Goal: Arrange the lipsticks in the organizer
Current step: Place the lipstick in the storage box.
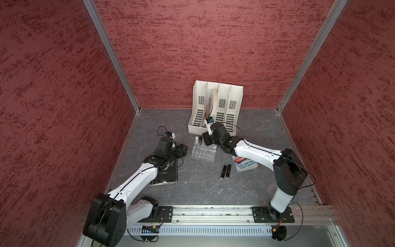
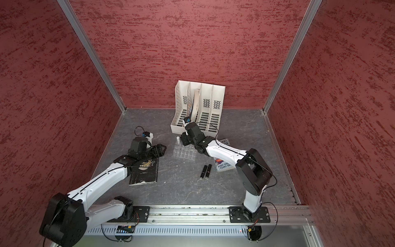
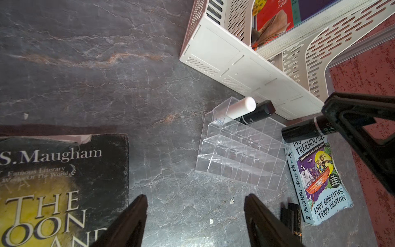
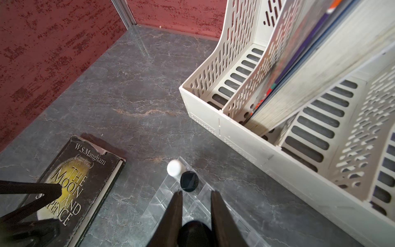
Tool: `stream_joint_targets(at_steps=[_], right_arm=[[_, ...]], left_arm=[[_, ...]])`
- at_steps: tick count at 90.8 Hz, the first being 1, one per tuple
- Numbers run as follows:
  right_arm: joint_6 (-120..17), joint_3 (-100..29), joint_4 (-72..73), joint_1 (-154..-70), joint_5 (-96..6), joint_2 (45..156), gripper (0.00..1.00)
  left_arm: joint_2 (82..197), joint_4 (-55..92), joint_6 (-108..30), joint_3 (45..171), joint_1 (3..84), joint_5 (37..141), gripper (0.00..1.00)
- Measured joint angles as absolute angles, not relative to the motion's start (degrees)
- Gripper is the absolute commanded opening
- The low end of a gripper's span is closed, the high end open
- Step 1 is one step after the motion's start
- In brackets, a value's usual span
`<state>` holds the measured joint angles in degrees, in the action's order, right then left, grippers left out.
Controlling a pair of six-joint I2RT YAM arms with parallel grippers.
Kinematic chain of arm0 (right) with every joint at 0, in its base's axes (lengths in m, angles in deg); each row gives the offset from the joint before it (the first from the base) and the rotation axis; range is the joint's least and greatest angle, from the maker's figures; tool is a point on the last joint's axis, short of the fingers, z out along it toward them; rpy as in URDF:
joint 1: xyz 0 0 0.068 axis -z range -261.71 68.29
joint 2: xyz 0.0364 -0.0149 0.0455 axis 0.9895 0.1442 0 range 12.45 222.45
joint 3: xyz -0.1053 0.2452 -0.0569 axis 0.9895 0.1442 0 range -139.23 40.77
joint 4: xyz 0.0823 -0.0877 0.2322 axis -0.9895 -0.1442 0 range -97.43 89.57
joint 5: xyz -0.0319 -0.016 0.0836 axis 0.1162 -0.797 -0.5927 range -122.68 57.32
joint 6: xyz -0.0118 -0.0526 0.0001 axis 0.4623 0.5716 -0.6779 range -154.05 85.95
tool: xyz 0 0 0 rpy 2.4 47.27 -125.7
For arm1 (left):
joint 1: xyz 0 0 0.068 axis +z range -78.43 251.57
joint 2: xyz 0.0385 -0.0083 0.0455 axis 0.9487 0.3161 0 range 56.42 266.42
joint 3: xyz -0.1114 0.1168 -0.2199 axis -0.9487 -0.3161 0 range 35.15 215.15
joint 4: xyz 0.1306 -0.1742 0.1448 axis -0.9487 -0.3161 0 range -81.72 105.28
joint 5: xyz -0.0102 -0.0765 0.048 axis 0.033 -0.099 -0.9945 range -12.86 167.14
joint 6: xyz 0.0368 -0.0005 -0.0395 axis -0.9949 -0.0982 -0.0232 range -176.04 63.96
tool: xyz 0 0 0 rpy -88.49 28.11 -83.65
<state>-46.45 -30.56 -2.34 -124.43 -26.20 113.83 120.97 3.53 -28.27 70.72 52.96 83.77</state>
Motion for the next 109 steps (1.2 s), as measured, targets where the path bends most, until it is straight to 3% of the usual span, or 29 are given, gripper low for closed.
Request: stream_joint_targets(at_steps=[66, 109], right_arm=[[-44.46, -29.95, 7.56, -124.65, -24.65, 121.02, 0.05], [-43.74, -27.00, 12.02, -124.65, -23.58, 121.68, 0.05]], left_arm=[[125.58, 5.85, -27.18, 69.65, 54.10, 86.22, 0.74], [129.63, 8.97, -26.74, 70.35, 48.72, 87.42, 0.74]])
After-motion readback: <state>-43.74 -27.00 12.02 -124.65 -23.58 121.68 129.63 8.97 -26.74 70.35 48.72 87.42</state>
